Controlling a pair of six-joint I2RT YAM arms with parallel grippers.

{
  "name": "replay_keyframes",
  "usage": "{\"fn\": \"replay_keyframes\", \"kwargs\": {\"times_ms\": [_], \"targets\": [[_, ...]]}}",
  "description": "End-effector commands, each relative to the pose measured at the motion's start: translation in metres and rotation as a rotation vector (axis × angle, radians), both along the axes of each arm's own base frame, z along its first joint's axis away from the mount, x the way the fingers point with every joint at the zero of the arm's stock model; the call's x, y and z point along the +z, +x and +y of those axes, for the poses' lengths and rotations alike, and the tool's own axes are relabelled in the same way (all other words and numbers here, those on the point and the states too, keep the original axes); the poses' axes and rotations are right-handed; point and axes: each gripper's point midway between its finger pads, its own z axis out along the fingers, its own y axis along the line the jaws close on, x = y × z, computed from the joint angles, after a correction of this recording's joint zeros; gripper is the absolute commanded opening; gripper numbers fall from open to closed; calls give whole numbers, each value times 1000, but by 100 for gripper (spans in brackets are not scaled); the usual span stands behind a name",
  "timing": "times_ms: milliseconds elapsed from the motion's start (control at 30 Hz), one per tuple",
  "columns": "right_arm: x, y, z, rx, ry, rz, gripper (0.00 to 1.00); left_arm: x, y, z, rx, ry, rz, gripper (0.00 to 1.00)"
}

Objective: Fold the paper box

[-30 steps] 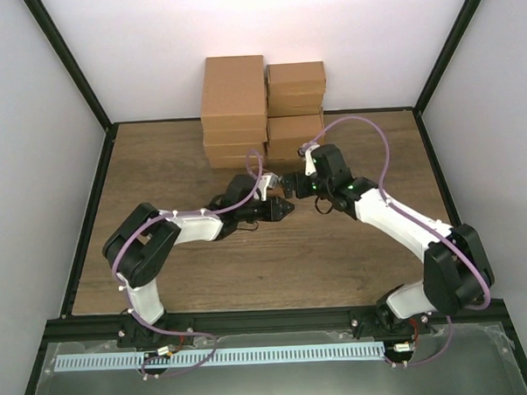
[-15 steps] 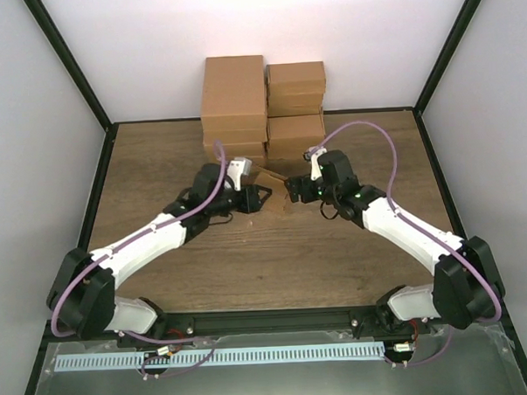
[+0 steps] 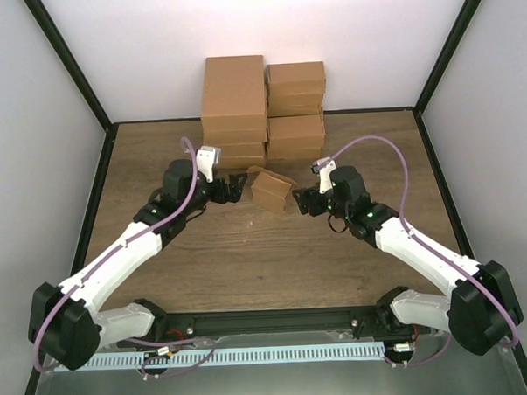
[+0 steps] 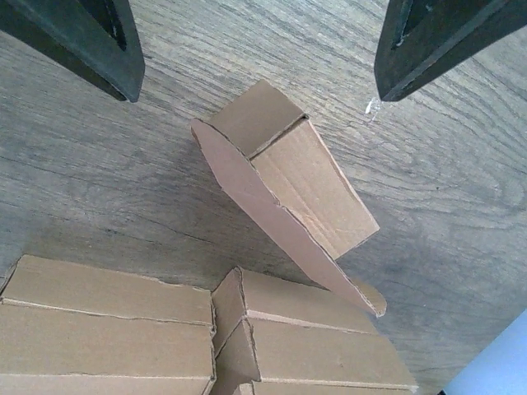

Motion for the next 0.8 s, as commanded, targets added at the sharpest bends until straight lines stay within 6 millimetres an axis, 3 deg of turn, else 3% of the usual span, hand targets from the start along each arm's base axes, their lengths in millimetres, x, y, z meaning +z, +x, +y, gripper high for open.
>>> {"fn": "replay_keyframes", "kwargs": {"times_ms": [0, 300, 767], "targets": [[14, 4, 5, 16, 19, -67, 78, 12, -1, 14, 26, 63, -112, 100], [4, 8, 5, 5, -31, -93, 70, -19, 17, 39, 78, 42, -56, 100], [-12, 13, 4, 4, -77, -134, 62, -39, 35, 40, 40, 122, -155, 89]]}}
